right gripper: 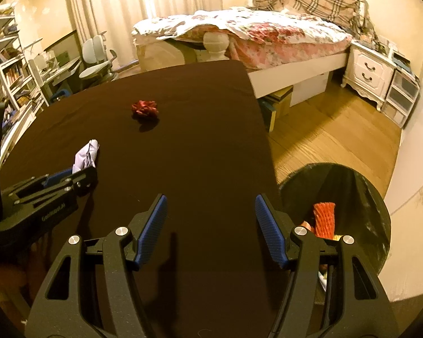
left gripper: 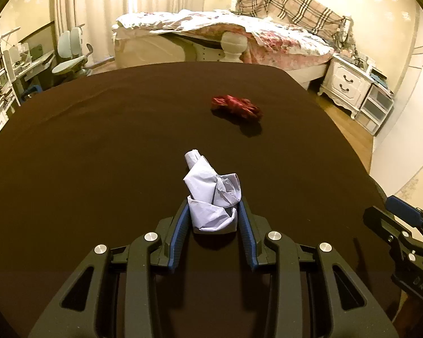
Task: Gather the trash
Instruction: 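Grasp the red ribbon with the right tool while the left tool holds the cloth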
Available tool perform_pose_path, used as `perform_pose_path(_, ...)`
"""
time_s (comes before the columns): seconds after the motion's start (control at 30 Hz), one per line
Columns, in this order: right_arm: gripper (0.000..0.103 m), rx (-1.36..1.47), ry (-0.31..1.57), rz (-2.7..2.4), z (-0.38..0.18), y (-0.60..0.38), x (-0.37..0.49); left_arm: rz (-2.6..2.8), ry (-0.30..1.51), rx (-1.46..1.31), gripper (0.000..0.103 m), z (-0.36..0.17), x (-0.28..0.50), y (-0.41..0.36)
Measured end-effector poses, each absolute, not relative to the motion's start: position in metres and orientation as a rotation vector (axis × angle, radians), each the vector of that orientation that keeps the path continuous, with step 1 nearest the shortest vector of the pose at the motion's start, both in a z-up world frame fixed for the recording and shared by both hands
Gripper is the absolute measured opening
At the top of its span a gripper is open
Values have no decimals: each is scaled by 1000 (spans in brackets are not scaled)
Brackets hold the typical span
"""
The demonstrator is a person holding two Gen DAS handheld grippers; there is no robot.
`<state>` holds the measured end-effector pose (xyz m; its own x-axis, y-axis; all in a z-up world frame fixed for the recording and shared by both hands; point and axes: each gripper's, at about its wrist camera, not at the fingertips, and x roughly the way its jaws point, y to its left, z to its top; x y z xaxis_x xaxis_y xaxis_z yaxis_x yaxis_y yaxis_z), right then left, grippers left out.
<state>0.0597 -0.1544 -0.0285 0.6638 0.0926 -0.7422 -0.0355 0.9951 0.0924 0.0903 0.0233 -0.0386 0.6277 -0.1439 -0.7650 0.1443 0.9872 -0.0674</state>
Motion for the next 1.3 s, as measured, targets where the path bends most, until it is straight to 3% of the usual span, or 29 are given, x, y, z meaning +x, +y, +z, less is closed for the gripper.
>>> perform_pose_path(0.93, 61, -71, 901, 148, -47, -49, 220, -14, 884, -61, 36, -40, 150, 106)
perform_pose_path(1.17, 32, -106, 891, 141, -46, -46, 221, -14, 882, -81, 36, -40, 153, 112)
perform_pose_path(1.3, 31, -104, 888, 154, -45, -45, 206, -14, 879, -86, 36, -39, 152, 113)
